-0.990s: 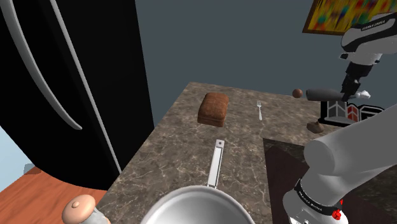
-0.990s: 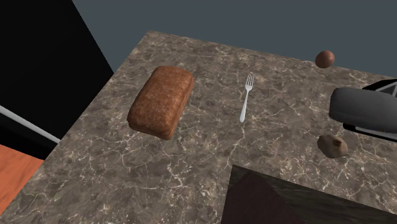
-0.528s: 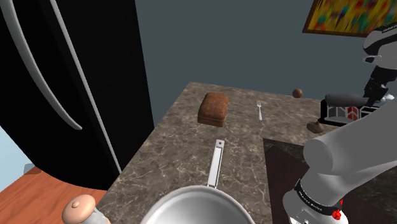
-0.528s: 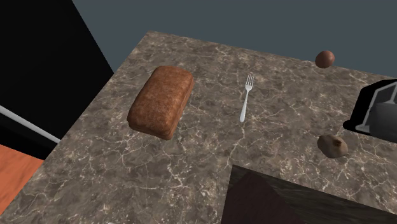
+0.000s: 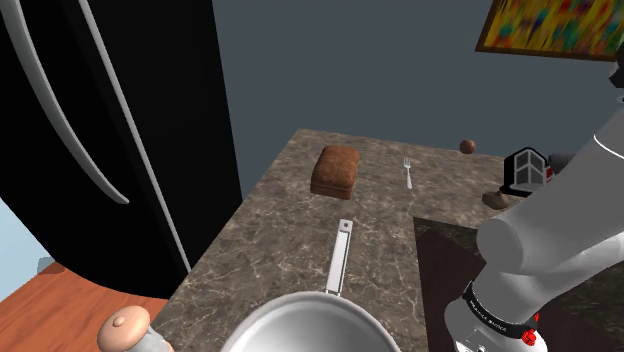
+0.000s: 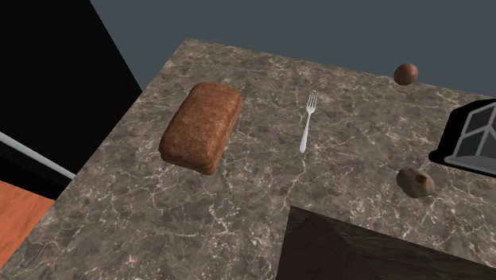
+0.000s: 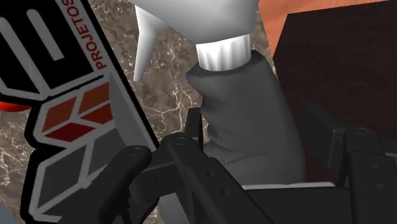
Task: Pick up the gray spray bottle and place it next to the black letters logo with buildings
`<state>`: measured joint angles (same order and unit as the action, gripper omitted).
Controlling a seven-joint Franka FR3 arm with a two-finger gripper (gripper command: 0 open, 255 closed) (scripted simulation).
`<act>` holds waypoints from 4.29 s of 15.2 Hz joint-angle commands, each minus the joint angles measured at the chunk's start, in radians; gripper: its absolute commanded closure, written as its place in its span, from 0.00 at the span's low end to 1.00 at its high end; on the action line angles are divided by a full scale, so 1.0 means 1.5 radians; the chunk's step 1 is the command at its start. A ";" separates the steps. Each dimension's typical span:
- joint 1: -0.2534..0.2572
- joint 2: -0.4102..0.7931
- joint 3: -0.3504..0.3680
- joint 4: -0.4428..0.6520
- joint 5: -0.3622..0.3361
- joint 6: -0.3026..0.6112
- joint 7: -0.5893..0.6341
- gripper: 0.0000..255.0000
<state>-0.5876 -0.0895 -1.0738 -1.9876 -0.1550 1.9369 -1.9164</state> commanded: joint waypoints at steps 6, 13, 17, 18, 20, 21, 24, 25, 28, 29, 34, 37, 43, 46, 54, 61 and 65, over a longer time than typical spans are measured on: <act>-0.142 0.243 -0.037 0.143 0.233 -0.023 -0.250 1.00; -0.388 0.422 0.048 0.355 0.370 -0.103 -0.383 1.00; -0.384 0.428 0.053 0.325 0.375 -0.071 -0.387 1.00; -0.383 0.429 0.054 0.317 0.377 -0.063 -0.388 1.00; -0.381 0.433 0.057 0.304 0.382 -0.047 -0.391 1.00; -0.381 0.435 0.059 0.297 0.384 -0.040 -0.392 1.00; -0.381 0.443 0.064 0.279 0.391 -0.017 -0.396 1.00; -0.381 0.445 0.066 0.274 0.394 -0.010 -0.398 1.00; -0.382 0.454 0.072 0.258 0.402 0.011 -0.402 1.00; -0.383 0.457 0.075 0.253 0.405 0.018 -0.404 1.00; -0.387 0.474 0.088 0.231 0.421 0.052 -0.412 1.00; -0.391 0.485 0.097 0.220 0.432 0.072 -0.418 1.00; -0.401 0.509 0.116 0.202 0.454 0.110 -0.429 1.00; -0.407 0.523 0.127 0.196 0.465 0.128 -0.434 1.00; -0.426 0.561 0.157 0.185 0.497 0.173 -0.449 1.00; -0.429 0.567 0.162 0.184 0.501 0.179 -0.451 1.00; -0.429 0.567 0.162 0.184 0.501 0.179 -0.451 0.00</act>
<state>-1.2308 0.7608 -0.8313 -1.7112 0.5967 2.2052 -2.5935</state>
